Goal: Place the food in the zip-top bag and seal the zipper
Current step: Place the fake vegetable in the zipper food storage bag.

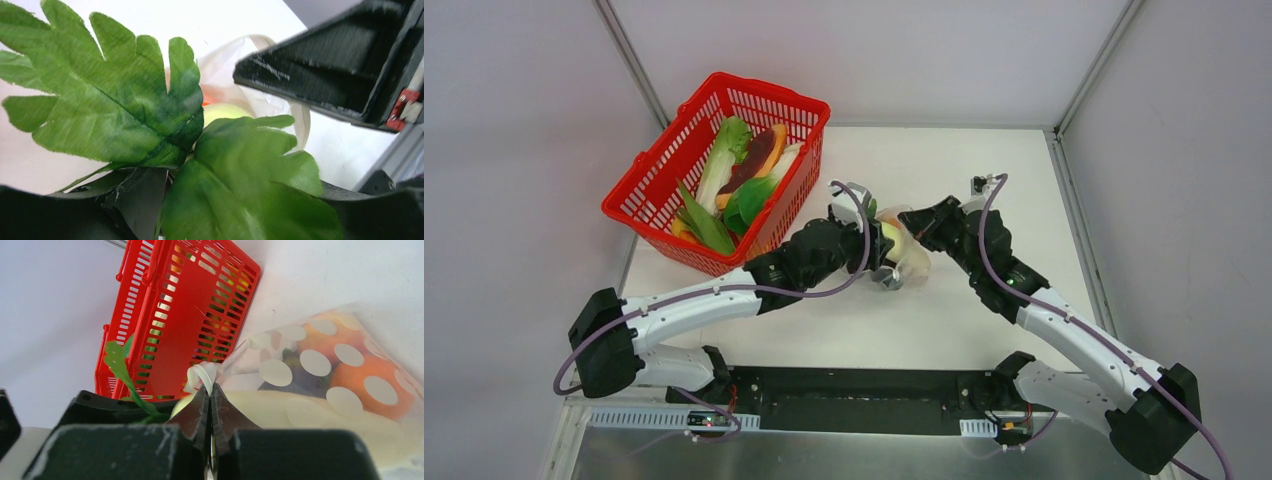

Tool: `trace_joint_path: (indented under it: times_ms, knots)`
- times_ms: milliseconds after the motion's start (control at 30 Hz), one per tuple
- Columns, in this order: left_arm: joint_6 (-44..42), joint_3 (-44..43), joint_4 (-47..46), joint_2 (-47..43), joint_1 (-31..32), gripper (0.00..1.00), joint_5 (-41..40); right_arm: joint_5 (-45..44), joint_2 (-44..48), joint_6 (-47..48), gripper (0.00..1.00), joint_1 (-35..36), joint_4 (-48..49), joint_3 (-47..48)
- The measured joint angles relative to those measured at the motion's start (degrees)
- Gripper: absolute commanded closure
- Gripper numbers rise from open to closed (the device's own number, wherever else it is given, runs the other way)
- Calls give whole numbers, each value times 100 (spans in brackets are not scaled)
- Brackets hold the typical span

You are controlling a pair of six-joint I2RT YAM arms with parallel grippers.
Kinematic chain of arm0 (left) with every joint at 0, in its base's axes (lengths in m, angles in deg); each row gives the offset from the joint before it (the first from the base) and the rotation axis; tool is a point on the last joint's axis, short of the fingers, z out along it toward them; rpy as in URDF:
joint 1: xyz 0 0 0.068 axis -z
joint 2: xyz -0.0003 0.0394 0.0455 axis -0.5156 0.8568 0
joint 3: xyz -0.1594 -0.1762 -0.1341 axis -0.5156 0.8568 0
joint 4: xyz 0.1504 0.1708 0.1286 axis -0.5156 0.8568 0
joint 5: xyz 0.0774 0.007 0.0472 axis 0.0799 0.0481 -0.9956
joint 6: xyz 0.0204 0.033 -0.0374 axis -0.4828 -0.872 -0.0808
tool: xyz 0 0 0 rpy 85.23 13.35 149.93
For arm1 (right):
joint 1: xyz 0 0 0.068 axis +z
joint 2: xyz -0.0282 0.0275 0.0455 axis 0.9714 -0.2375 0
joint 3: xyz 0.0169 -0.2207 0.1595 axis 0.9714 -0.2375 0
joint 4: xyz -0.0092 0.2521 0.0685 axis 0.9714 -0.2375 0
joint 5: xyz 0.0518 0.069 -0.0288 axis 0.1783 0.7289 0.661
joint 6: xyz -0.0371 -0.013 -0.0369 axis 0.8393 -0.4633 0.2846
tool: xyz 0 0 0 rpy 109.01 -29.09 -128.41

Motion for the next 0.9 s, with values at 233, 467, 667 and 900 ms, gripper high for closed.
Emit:
trace_joint_path:
  times_ms: [233,467,667,900]
  knots:
    - [94,7,177,210,0,68,544,-7,-2,0,100,-22,-7,0]
    - [31,-166,503,315,2,35,662,-9,0,2,100,-55,-13,0]
    - [-243,-199,1263,-243,2,20,684,-50,50,11,100,-98,-15,0]
    - [-343,-446,1578,-767,2,20,678,-24,61,17,100,-133,-24,-2]
